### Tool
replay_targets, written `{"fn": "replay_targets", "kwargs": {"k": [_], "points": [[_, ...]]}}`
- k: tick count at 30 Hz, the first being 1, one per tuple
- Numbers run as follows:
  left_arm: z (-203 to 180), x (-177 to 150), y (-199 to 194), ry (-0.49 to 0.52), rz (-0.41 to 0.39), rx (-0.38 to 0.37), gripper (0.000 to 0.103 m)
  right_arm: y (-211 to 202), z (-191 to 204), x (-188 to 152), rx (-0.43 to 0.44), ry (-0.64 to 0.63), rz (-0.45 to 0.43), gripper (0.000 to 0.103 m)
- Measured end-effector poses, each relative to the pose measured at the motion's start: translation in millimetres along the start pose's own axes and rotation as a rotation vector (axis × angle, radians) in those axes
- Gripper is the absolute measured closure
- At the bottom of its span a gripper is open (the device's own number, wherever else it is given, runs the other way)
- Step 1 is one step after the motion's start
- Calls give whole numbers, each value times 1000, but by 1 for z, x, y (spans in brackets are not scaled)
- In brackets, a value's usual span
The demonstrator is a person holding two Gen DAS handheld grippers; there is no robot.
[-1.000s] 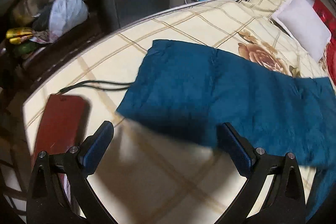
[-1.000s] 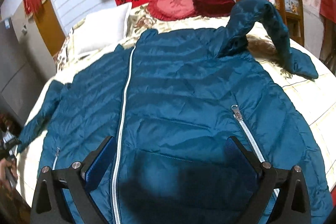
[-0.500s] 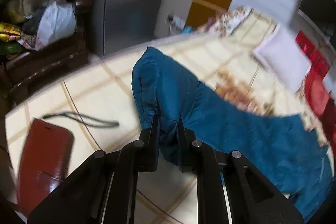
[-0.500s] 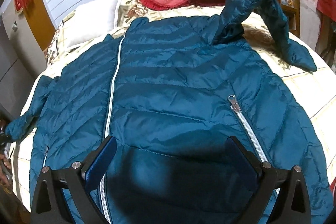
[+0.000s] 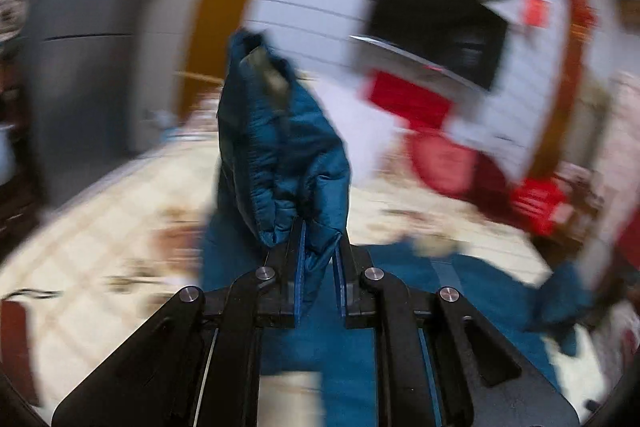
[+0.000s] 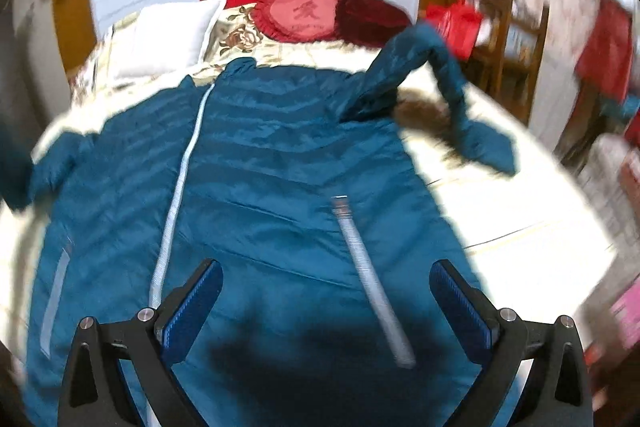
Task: Fold large clothes
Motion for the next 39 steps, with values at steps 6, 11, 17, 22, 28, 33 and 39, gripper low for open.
{"fn": "replay_targets", "kwargs": {"k": [6, 11, 17, 22, 28, 33, 39], "points": [[-167, -33, 20, 64, 79, -288, 92, -27, -33, -27, -73, -24, -34, 0], [-266, -104, 60, 36, 246, -441, 92, -42, -55, -39, -90, 85, -62, 0], [-331, -217, 88, 106, 467, -486, 92, -38, -62, -43, -88, 116, -42, 0], [-333, -280, 98, 167, 647, -482, 87, -31, -75, -47, -86, 170, -17, 0], [-298, -248, 65, 97, 616, -586, 30, -29, -78, -48, -74, 222, -7, 0], [-257, -220, 40, 74, 557, -614, 22, -34, -69, -40, -65, 217, -35, 0], [-164, -198, 26, 177, 342, -288, 23, -19, -51, 29, 61, 126, -164, 0]]}}
Point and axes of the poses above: each gripper's, at about its wrist camera, not at the fingertips, and y roughly the way its jaws point, z to its left, x to its top, the point moved 1 cm from there along y, roughly the way its jaws point, and after that the axes turned 12 degrees about -z, right-handed, at the moved point
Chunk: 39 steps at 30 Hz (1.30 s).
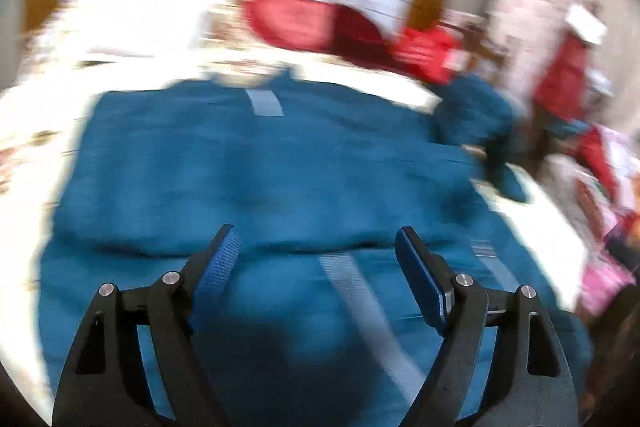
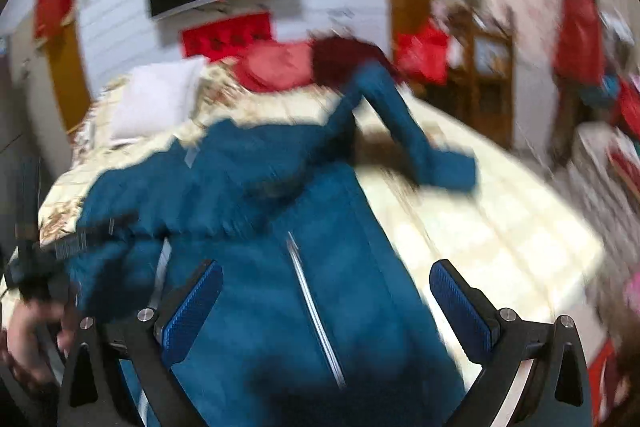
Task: Fold large clothes
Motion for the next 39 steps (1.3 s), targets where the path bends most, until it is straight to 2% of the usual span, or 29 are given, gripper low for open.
{"fn": "replay_targets", "kwargs": {"k": [2, 4, 6, 9, 11, 13, 15, 18, 20, 23, 25, 26, 28, 30, 33, 36, 39], "points": [[30, -7, -9, -50, -21, 118, 23, 26, 29, 25, 133, -39, 0, 0], [54, -19, -13, -123, -25, 203, 23, 59, 67, 43, 310, -56, 24, 0], [70, -32, -13, -185, -20, 252, 23, 93, 105, 48, 403, -97, 61, 1], [84, -39, -14, -243, -13, 277, 23, 140, 133, 38, 473, -69, 77, 2], [86, -39, -16, -242, -16, 280, 23, 170, 133, 24, 457, -67, 153, 8], [81, -40, -15, -231, -7, 282, 23, 198, 114, 6, 385, -74, 236, 10], [84, -41, -15, -227, 8, 279, 23, 219, 75, -16, 299, -42, 325, 12], [87, -40, -10, -232, 20, 283, 23, 219, 39, -22, 278, 45, 317, 12], [88, -40, -11, -233, 20, 282, 23, 212, 39, -18, 308, 65, 313, 12], [88, -36, -17, -243, -6, 296, 23, 191, 36, -4, 349, 120, 223, 13], [89, -23, -21, -231, -40, 316, 23, 186, 32, 0, 341, 131, 175, 10], [88, -10, -21, -215, -66, 320, 23, 191, 30, -5, 317, 114, 190, 6], [87, 12, -12, -173, -90, 335, 23, 214, 32, -30, 272, 49, 310, 2], [90, 35, 7, -126, -106, 347, 23, 212, 37, -36, 293, 16, 285, 0], [105, 48, 53, -92, -29, 386, 23, 210, 39, -37, 285, 6, 285, 0], [135, 21, 100, -148, 147, 444, 20, 211, 38, -38, 289, 19, 282, 0], [143, 22, 103, -191, 159, 435, 19, 213, 39, -38, 289, 16, 283, 0]]}}
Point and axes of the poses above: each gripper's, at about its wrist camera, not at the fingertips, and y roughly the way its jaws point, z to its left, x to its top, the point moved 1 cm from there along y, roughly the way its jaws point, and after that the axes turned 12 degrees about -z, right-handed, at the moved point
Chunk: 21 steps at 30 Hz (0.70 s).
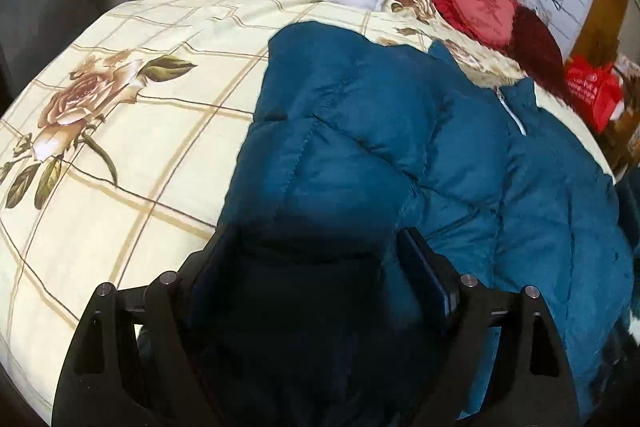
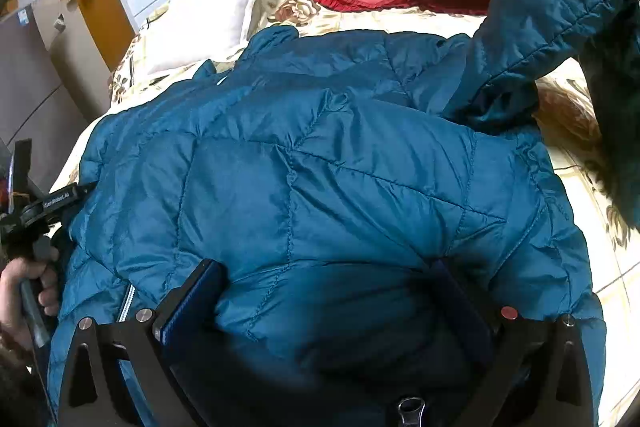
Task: Fold large clothes
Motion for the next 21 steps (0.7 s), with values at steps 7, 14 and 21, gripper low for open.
{"fn": "replay_targets", "kwargs": {"k": [7, 14, 21], "points": [[13, 6, -73, -55, -121, -59, 20, -6, -7, 5, 1, -7, 3, 4], [5, -53, -91, 50, -135, -93, 20, -103, -122, 33, -241, 182, -208, 4], [11, -63, -77, -19, -91, -87, 20, -112, -300, 38, -475, 452, -128, 13]]}}
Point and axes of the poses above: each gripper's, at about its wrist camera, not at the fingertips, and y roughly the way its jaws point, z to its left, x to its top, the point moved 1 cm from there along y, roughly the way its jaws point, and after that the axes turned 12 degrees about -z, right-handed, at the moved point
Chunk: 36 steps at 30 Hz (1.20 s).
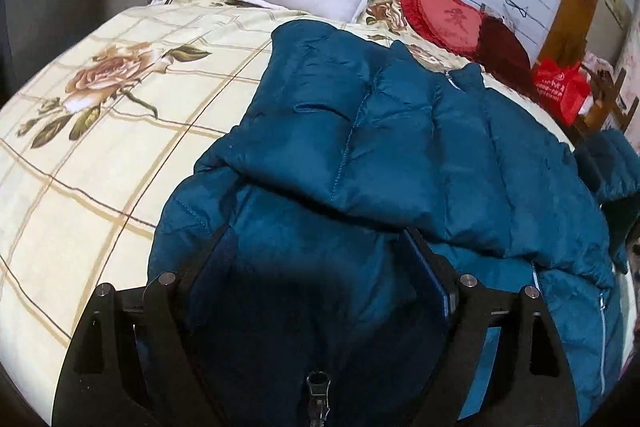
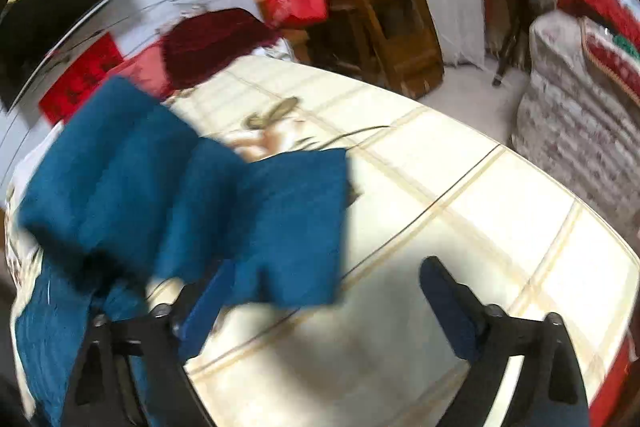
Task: Fold large clothes
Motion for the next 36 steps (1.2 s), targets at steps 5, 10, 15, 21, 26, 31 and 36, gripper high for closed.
{"fn": "replay_targets", "kwargs": {"k": [5, 10, 15, 21, 26, 31, 36], "points": [[8, -2, -3, -56, -3, -18, 20, 54, 13, 11, 80, -22, 89, 24], [9, -2, -3, -64, -5, -10, 20, 69, 54, -4, -40, -321, 62, 24], [10, -3, -3, -69, 1, -4, 20, 54, 49, -2, -28, -345, 19, 78], [12, -3, -2, -72, 6, 7, 20, -1, 26, 45, -130, -316, -127, 85], [12, -2, -2, -74, 8, 10, 20, -52, -1, 90, -205, -315, -217, 87], [13, -3, -1, -75, 9, 9, 20, -96, -3, 107, -299, -344, -291, 89], [14, -3, -1, -81, 6, 5, 20, -109, 27, 99, -246, -379, -322, 89]]}}
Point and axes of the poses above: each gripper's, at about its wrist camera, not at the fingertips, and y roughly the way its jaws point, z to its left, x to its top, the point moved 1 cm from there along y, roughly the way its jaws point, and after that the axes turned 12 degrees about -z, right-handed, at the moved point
